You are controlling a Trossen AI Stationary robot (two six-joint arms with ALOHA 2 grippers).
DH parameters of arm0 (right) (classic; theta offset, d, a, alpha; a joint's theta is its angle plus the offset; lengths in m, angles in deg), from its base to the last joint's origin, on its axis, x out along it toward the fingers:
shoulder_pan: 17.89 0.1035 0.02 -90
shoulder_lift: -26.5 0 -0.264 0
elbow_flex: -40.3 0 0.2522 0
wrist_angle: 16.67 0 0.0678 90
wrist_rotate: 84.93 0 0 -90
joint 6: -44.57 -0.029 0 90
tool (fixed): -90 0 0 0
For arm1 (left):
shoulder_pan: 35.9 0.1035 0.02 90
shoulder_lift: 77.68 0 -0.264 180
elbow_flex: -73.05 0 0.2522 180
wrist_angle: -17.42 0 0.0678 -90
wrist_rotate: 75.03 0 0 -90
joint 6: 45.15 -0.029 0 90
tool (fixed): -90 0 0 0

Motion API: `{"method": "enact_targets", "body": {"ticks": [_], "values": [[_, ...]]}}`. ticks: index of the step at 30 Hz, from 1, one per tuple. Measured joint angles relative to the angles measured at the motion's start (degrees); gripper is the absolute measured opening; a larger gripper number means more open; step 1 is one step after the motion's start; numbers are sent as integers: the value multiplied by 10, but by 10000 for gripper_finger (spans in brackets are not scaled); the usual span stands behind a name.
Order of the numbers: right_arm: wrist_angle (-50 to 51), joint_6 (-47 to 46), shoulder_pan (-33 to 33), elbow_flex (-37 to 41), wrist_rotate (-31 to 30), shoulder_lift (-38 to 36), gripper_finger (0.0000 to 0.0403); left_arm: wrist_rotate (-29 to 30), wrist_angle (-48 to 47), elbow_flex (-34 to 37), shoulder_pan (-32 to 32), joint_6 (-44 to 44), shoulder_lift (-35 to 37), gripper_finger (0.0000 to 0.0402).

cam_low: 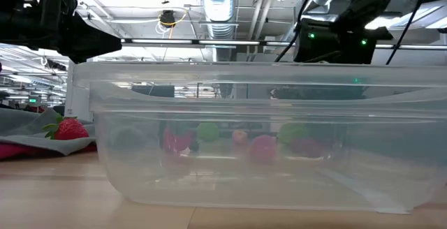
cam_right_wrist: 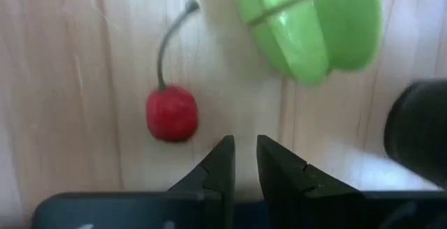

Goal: Pick and placing Produce into tupperware
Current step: Put the cherry into the transparent bin

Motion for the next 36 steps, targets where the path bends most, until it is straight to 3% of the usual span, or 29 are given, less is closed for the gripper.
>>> {"method": "enact_targets", "body": {"ticks": [5,14,29,36], "values": [[29,-29,11,-47,6,-1,82,0,0,0,0,0,0,127],[13,-101,27,-66,79,-1,84,0,0,0,0,0,0,127],[-2,-110,32,-67,77,42,110,-1,0,0,0,0,0,127],[-2,-101,34,-67,73,56,101,0,0,0,0,0,0,127]]}}
